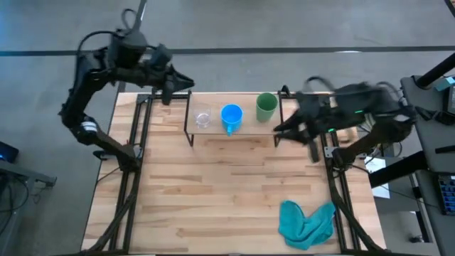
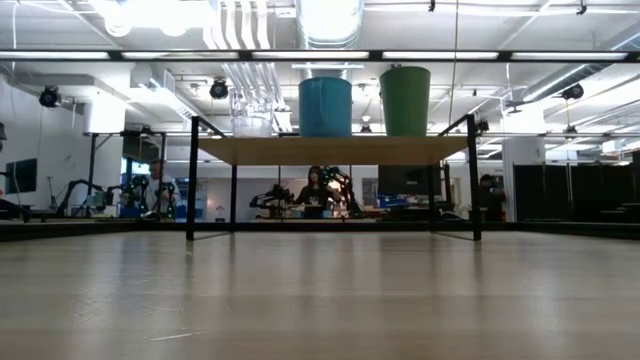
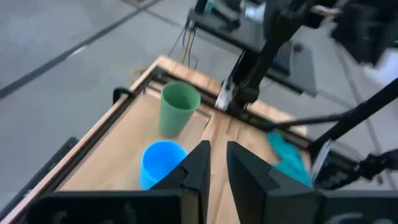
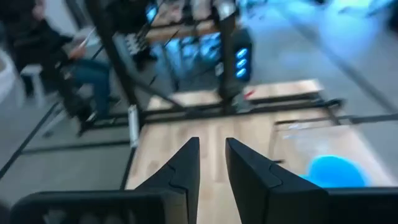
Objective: Stack small to large cups/mugs on shelf
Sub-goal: Return to Home Position
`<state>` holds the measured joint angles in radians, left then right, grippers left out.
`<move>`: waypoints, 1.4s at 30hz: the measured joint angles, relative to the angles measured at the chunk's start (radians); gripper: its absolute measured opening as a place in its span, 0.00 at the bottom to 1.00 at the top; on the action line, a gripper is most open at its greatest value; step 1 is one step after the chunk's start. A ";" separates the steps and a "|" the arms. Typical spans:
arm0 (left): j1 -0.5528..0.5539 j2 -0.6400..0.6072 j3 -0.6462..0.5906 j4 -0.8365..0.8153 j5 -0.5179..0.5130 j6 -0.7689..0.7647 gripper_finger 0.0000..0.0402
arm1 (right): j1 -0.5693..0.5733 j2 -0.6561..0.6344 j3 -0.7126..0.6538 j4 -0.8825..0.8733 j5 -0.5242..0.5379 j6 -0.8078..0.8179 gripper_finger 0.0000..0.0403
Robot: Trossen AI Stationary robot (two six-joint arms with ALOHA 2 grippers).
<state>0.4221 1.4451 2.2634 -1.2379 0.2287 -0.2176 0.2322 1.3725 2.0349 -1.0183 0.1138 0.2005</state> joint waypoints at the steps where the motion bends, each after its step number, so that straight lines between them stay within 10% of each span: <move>1: 0.000 -0.016 -0.004 0.010 0.000 -0.011 0.10 | 0.013 -0.033 -0.017 0.001 0.035 0.000 0.18; 13: 0.001 -0.230 -0.196 0.039 -0.114 -0.066 0.10 | 0.076 -0.439 -0.485 0.221 0.177 0.065 0.18; 42: 0.001 -1.018 -1.264 0.673 -0.176 -0.301 0.10 | 0.075 -1.127 -1.306 0.703 0.115 0.054 0.18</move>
<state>0.4232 0.4269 0.9992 -0.5650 0.0531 -0.5183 0.3077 0.2459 0.7286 -0.3158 0.2287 0.2543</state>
